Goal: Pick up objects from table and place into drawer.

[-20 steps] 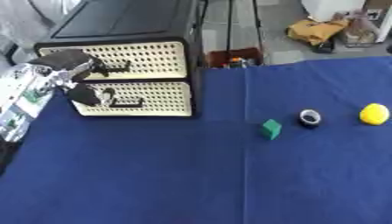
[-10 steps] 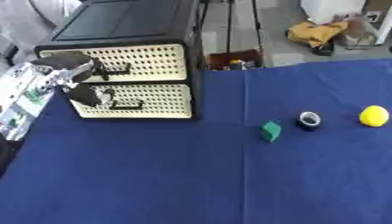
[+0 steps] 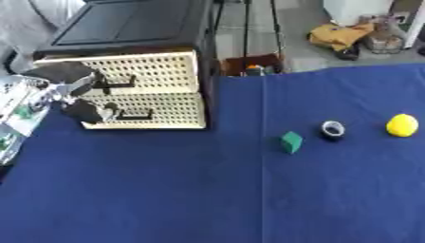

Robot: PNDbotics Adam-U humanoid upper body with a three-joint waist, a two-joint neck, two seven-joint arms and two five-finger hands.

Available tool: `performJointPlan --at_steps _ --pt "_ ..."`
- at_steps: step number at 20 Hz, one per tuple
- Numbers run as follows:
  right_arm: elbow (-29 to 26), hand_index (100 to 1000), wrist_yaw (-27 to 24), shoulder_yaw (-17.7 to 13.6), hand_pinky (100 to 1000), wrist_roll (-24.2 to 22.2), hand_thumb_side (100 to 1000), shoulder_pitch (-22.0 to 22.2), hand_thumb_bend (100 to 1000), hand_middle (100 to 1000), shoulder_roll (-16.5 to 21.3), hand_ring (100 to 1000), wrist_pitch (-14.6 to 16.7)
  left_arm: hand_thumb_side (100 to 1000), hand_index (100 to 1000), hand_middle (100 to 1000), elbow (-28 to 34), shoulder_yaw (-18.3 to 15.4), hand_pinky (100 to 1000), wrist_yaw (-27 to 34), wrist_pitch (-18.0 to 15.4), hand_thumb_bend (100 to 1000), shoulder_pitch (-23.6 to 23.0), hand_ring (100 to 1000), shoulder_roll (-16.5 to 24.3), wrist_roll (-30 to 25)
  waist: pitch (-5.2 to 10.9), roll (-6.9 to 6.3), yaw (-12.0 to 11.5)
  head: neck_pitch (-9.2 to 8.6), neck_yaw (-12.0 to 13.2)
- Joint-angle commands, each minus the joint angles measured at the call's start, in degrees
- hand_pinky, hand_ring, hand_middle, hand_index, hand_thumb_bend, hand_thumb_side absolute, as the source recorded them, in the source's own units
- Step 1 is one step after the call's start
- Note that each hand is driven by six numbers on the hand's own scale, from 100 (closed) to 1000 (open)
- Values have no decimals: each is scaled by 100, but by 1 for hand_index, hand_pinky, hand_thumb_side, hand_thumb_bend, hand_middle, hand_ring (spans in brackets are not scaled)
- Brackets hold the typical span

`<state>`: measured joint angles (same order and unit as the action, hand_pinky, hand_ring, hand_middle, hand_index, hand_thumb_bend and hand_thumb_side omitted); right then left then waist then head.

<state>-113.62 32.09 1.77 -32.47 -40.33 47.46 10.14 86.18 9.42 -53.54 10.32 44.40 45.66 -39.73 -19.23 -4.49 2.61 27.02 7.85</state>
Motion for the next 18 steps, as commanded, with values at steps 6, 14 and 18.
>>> performJointPlan --at_steps 6,14,18 --pt "-16 897 -4 -93 828 58 1000 -84 100 887 99 932 -22 459 676 125 690 -31 100 -165 94 177 -242 100 436 -230 132 48 -34 -56 -43" --pt "-8 897 15 -118 828 85 1000 -81 100 888 110 932 -40 468 675 126 1356 -89 100 -94 237 166 -445 100 510 -355 105 73 -72 -67 -76" --pt "-7 897 22 -127 828 100 1000 -82 100 888 116 932 -47 470 675 127 1639 -102 100 -127 264 159 -532 100 558 -433 98 82 -71 -68 -92"
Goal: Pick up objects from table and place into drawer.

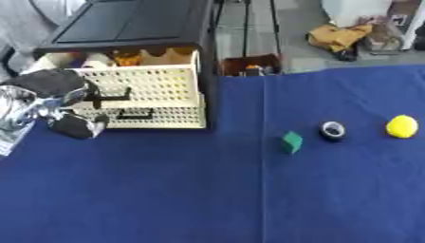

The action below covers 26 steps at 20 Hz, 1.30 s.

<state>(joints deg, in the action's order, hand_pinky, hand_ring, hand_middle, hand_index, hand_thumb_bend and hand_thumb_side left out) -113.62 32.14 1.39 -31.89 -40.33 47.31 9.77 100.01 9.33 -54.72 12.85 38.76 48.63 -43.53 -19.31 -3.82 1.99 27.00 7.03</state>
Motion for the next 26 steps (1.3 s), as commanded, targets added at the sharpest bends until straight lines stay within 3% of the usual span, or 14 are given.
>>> performJointPlan --at_steps 1,22,24,25,26 --pt "-8 897 18 -90 828 44 1000 -82 100 888 132 932 -11 470 675 127 315 -95 100 -21 16 159 16 100 273 -72 106 17 -12 -65 -13" --pt "-52 896 15 -128 829 125 1000 -68 100 888 118 931 -69 480 659 133 570 -56 100 -230 -59 135 -256 100 393 -547 70 52 -62 -146 -5" --pt "-48 896 16 -125 829 119 1000 -67 100 888 113 931 -68 482 707 133 595 -67 100 -238 -49 136 -242 100 376 -538 67 55 -65 -154 -5" --pt "-45 895 17 -125 829 116 1000 -64 100 888 113 931 -67 481 851 132 609 -80 100 -242 -33 140 -230 100 364 -519 67 57 -65 -156 -6" --pt "-41 895 18 -124 829 114 1000 -61 100 888 113 931 -64 481 899 132 620 -97 100 -242 -10 141 -216 100 351 -493 68 59 -66 -157 -7"
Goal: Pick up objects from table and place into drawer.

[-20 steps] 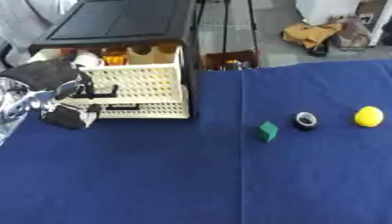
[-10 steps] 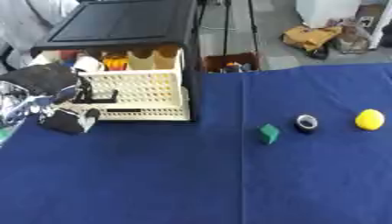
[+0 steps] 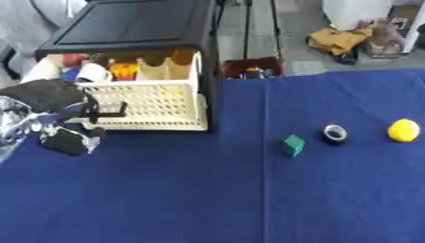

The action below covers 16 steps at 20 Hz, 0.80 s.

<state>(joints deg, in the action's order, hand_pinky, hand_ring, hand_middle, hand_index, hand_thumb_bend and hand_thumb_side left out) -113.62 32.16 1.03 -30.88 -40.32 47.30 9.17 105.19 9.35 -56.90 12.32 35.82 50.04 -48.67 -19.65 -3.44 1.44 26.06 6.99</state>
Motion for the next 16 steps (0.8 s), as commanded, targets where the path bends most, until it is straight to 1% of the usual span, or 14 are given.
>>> performJointPlan --at_steps 1,2,3,4,12,16 --pt "-38 895 18 -88 829 13 1000 -58 100 888 115 931 -3 481 984 132 118 -135 100 -19 87 150 103 100 191 70 105 24 -13 -63 -6" --pt "-35 895 20 -88 829 14 1000 -54 100 888 116 931 -1 481 984 132 130 -165 100 -8 133 150 122 100 176 124 107 26 -15 -62 -7" --pt "-33 895 21 -89 829 15 1000 -49 100 888 116 931 -1 475 1000 129 158 -210 100 18 182 174 156 100 154 197 111 28 -18 -57 -6" --pt "-31 895 23 -90 829 17 1000 -44 100 888 116 931 -1 476 1000 128 188 -248 100 61 227 178 182 100 139 266 114 28 -20 -52 -8" --pt "-15 895 33 -112 829 43 1000 10 100 888 133 930 -7 480 1000 122 577 -557 100 354 439 182 322 100 151 547 135 25 -52 10 -80" --pt "-8 896 52 -141 829 87 1000 35 100 887 149 930 -36 478 1000 117 848 -728 100 419 530 186 356 100 175 676 154 36 -75 41 -288"
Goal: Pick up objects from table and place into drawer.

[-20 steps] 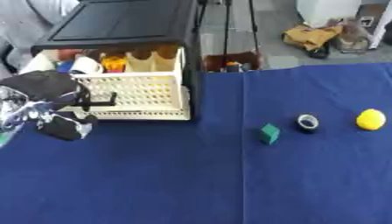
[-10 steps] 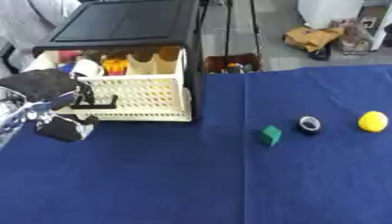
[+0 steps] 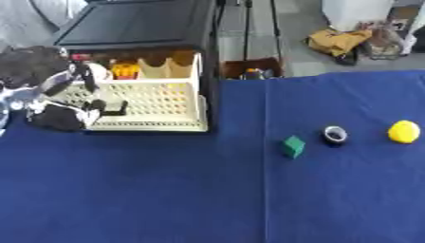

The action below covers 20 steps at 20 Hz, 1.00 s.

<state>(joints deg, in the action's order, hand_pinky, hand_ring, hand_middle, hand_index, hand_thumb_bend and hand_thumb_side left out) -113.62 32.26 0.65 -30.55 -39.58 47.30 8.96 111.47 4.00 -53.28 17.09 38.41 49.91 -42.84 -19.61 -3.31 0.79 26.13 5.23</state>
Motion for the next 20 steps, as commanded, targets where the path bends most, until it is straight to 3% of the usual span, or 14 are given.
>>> performJointPlan --at_steps 1,8,12,14,15,16,17,18,19,20 --pt "-7 896 50 -107 829 66 1000 -31 100 887 155 930 -21 476 1000 116 266 -229 100 101 70 187 102 100 188 139 154 25 -13 37 -160" --pt "94 897 184 -118 830 144 1000 13 100 888 177 931 -49 470 1000 105 312 -466 100 735 171 256 170 100 44 1043 164 53 -76 12 -714" --pt "133 897 220 -116 829 187 1000 11 100 888 190 930 -49 553 1000 130 312 -582 100 979 329 414 173 100 10 1670 165 61 -88 -17 -885" --pt "167 898 265 -111 829 209 1000 14 100 888 208 930 -52 680 1000 160 312 -635 100 1137 364 506 195 100 -21 2150 162 64 -90 -23 -956" --pt "188 898 293 -101 830 215 1000 12 100 888 217 931 -47 774 994 206 312 -660 132 1223 369 537 207 131 -41 2433 160 66 -92 -26 -982" --pt "216 898 320 -85 830 218 1000 6 100 888 229 931 -37 811 986 244 312 -681 173 1322 360 553 217 169 -66 2751 157 67 -95 -29 -1002" --pt "249 901 345 -68 831 220 1000 -6 100 889 242 931 -25 853 970 355 312 -692 294 1430 339 579 219 284 -93 3071 153 66 -97 -36 -1014" --pt "289 901 374 -54 831 221 1000 -24 100 889 254 931 -12 863 968 429 312 -697 366 1537 306 592 208 359 -120 3369 146 65 -99 -47 -1022" --pt "327 901 403 -41 831 228 1000 -41 100 889 261 931 4 863 968 429 312 -691 366 1636 277 592 183 359 -136 3614 142 64 -100 -55 -1026" --pt "365 900 432 -31 831 237 1000 -56 100 887 267 930 18 870 977 599 312 -686 506 1722 253 608 161 550 -152 3810 138 64 -101 -63 -1027"
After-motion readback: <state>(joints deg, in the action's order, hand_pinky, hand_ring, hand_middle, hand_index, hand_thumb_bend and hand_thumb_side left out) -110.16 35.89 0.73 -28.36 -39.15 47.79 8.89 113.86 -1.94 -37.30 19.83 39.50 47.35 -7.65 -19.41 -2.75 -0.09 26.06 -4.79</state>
